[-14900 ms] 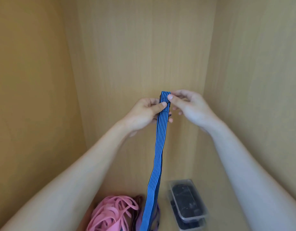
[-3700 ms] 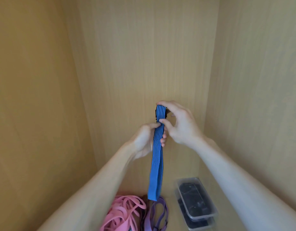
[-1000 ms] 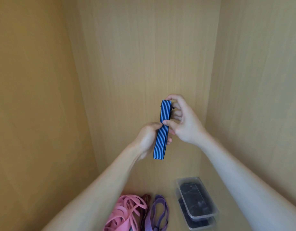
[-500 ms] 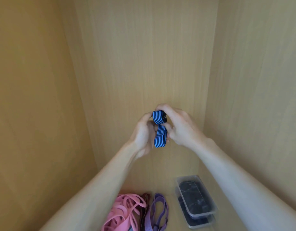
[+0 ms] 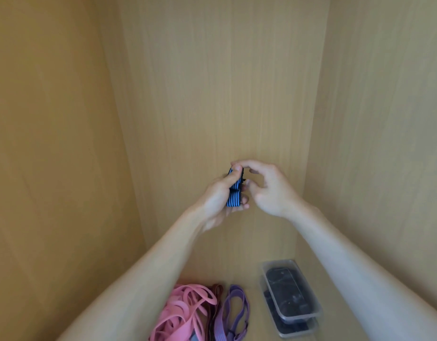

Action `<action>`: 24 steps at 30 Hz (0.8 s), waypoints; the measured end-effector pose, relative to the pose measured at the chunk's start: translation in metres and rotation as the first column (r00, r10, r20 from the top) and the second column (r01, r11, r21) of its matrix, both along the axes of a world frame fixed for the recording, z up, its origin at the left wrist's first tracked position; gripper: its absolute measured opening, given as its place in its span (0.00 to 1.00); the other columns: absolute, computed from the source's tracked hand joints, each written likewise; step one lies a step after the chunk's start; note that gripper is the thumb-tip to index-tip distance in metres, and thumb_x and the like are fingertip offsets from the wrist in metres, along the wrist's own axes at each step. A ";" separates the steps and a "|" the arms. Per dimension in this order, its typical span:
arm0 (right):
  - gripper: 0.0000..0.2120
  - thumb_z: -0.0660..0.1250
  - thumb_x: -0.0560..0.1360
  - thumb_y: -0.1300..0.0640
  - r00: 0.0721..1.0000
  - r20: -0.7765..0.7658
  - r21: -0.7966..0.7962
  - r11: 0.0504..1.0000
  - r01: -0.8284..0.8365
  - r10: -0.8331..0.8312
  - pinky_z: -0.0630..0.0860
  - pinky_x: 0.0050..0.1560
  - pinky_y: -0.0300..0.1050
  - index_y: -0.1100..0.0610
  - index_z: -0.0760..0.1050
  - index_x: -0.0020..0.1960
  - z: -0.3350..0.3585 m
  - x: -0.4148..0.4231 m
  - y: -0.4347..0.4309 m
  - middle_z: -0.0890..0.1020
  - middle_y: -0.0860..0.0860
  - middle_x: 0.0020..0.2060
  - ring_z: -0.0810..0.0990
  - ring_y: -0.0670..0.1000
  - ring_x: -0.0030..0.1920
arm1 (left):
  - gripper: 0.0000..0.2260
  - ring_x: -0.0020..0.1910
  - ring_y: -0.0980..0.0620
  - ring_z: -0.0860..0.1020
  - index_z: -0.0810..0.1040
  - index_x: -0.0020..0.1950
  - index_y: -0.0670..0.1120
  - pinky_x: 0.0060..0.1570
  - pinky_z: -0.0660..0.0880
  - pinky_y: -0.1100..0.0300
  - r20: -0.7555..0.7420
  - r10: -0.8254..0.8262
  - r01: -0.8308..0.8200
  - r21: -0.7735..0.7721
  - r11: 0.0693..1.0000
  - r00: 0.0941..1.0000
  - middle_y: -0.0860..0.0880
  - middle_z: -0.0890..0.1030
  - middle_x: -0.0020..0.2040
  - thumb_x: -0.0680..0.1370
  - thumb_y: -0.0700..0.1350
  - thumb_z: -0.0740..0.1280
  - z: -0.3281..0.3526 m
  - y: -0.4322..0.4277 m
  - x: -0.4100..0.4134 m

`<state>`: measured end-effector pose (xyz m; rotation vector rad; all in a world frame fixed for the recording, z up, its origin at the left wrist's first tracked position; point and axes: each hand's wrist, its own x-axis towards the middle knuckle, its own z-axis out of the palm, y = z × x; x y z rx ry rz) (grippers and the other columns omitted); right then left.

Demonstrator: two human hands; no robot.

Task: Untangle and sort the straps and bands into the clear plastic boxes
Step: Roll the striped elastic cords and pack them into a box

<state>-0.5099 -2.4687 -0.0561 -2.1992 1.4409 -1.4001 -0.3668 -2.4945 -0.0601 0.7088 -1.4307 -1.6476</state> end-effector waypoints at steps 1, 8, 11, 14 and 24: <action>0.21 0.59 0.72 0.62 0.999 0.040 -0.004 1.000 -0.015 0.015 0.72 0.63 0.38 0.50 0.80 0.60 0.000 0.001 -0.001 0.84 0.43 0.56 0.80 0.43 0.58 | 0.13 0.31 0.52 0.73 0.74 0.57 0.43 0.36 0.78 0.58 0.008 0.004 -0.003 -0.007 1.000 1.000 0.47 0.74 0.41 0.84 0.53 0.61 -0.001 -0.001 0.000; 0.20 0.64 0.74 0.48 0.950 0.312 0.120 0.993 -0.018 -0.021 0.72 0.61 0.39 0.52 0.74 0.65 0.001 -0.007 -0.007 0.78 0.47 0.61 0.77 0.45 0.62 | 0.18 0.31 0.52 0.75 0.70 0.69 0.39 0.38 0.81 0.57 -0.015 0.011 -0.012 -0.043 0.999 1.000 0.45 0.74 0.49 0.83 0.47 0.64 0.000 -0.003 -0.005; 0.11 0.64 0.82 0.54 0.898 0.439 0.221 0.965 -0.139 0.029 0.77 0.51 0.37 0.57 0.74 0.62 0.001 -0.011 -0.009 0.81 0.48 0.50 0.81 0.43 0.49 | 0.17 0.38 0.51 0.82 0.70 0.68 0.36 0.42 0.81 0.58 0.000 0.002 -0.002 -0.055 0.999 1.000 0.45 0.80 0.51 0.83 0.43 0.65 -0.001 -0.002 -0.006; 0.08 0.61 0.83 0.62 0.874 0.479 0.233 0.947 -0.219 0.084 0.77 0.40 0.34 0.63 0.74 0.60 0.001 -0.012 -0.006 0.82 0.52 0.45 0.83 0.40 0.39 | 0.17 0.53 0.46 0.85 0.68 0.69 0.37 0.48 0.81 0.58 -0.010 -0.025 0.024 -0.068 0.997 1.000 0.44 0.83 0.58 0.82 0.39 0.66 -0.005 -0.001 -0.005; 0.13 0.70 0.77 0.66 0.913 0.406 0.133 0.987 -0.096 0.034 0.76 0.42 0.32 0.58 0.73 0.60 0.004 -0.016 -0.007 0.83 0.57 0.55 0.83 0.39 0.39 | 0.20 0.59 0.38 0.82 0.66 0.69 0.32 0.55 0.82 0.53 -0.020 0.046 -0.047 -0.056 0.997 0.999 0.33 0.80 0.61 0.81 0.37 0.68 -0.013 -0.002 -0.006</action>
